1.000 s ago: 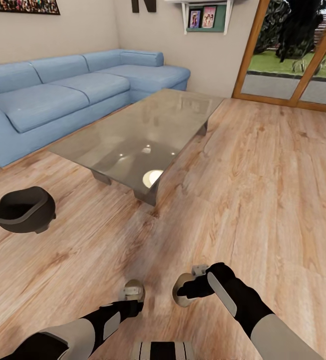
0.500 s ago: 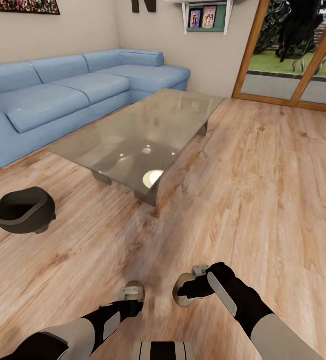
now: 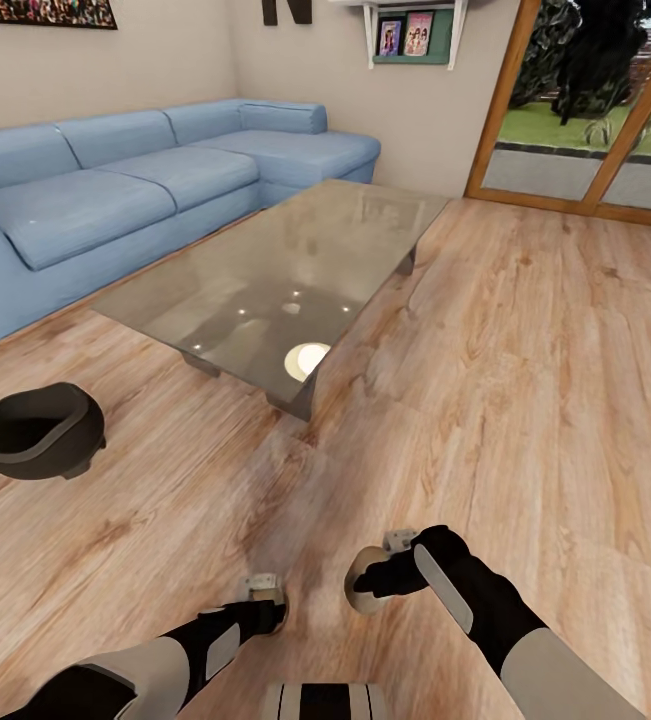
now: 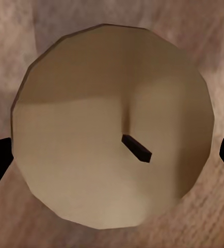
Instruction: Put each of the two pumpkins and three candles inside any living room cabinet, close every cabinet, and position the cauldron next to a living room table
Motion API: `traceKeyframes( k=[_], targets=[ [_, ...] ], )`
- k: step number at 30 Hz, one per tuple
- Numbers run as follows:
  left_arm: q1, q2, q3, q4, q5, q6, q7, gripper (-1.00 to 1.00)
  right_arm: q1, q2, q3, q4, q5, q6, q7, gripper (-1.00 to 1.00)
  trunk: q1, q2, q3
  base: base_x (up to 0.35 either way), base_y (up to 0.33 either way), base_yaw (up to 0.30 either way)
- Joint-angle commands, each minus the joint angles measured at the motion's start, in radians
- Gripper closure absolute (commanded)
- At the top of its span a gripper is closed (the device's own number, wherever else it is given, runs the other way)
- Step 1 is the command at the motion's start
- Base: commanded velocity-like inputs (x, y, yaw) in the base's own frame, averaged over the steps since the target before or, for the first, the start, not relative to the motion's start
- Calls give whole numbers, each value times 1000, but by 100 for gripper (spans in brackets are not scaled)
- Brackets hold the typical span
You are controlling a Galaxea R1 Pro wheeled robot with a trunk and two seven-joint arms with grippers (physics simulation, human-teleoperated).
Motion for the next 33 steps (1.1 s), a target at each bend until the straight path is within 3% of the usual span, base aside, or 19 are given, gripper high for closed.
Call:
traceKeyframes(
  k=[1, 5, 14, 33],
  targets=[
    [-1, 0, -7, 2, 11, 1, -4, -100, -1, -1, 3, 0, 3, 3, 3, 100, 0, 0, -1, 0, 0, 0],
    [-1, 0, -7, 2, 11, 1, -4, -100, -1, -1, 3, 1, 3, 3, 3, 100, 0, 0, -1, 0, 0, 0],
    [-1, 0, -7, 1, 11, 0, -5, -100, -1, -1, 3, 5, 3, 3, 3, 100, 4, -2, -36, 0, 0, 0],
    [-1, 0, -5, 0, 12, -4, -3, -100, -1, -1, 3, 5, 3, 3, 3, 100, 4, -2, -36, 0, 0, 0]
  ],
)
